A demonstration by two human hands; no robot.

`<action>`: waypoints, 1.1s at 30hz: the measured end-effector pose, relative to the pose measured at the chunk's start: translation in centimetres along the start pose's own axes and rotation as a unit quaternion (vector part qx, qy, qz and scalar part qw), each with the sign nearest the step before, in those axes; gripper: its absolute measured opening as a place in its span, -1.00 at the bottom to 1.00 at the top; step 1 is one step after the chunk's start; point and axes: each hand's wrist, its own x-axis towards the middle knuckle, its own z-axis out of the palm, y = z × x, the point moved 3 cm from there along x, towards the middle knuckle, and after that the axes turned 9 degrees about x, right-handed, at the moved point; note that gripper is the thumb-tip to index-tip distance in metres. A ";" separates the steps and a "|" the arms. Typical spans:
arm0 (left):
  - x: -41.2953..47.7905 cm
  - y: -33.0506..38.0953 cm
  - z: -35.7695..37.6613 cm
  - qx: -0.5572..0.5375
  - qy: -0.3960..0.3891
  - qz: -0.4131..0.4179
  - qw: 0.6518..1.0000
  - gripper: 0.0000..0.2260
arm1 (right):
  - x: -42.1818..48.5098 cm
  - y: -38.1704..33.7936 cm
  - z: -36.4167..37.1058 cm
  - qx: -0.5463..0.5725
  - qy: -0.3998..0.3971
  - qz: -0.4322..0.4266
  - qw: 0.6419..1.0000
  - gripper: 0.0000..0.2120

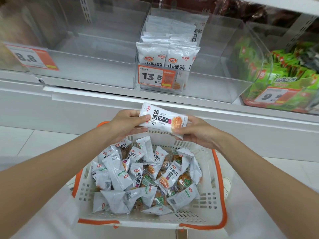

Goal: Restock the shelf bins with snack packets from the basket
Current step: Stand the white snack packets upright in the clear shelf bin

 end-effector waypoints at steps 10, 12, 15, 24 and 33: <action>-0.3 2.7 0.1 0.211 0.040 0.141 0.967 -0.91 | -0.2 0.6 -0.5 -0.107 -0.004 0.000 0.994 -0.32; -0.7 4.3 0.6 0.274 0.024 0.179 0.945 -0.93 | -0.8 -1.4 -0.1 -0.194 0.009 -0.051 0.980 -0.29; -1.4 7.3 2.2 0.295 -0.001 0.237 0.926 -0.93 | -1.8 -3.4 1.6 -0.193 -0.034 -0.082 0.977 -0.50; -3.6 17.5 6.7 0.202 0.036 0.318 0.926 -0.65 | -5.2 -10.0 1.0 -0.088 0.079 -0.280 0.953 -0.81; 2.2 25.0 8.4 0.292 0.120 0.356 0.880 -0.81 | -4.8 -18.2 -2.2 -0.121 0.171 -0.387 0.898 -0.83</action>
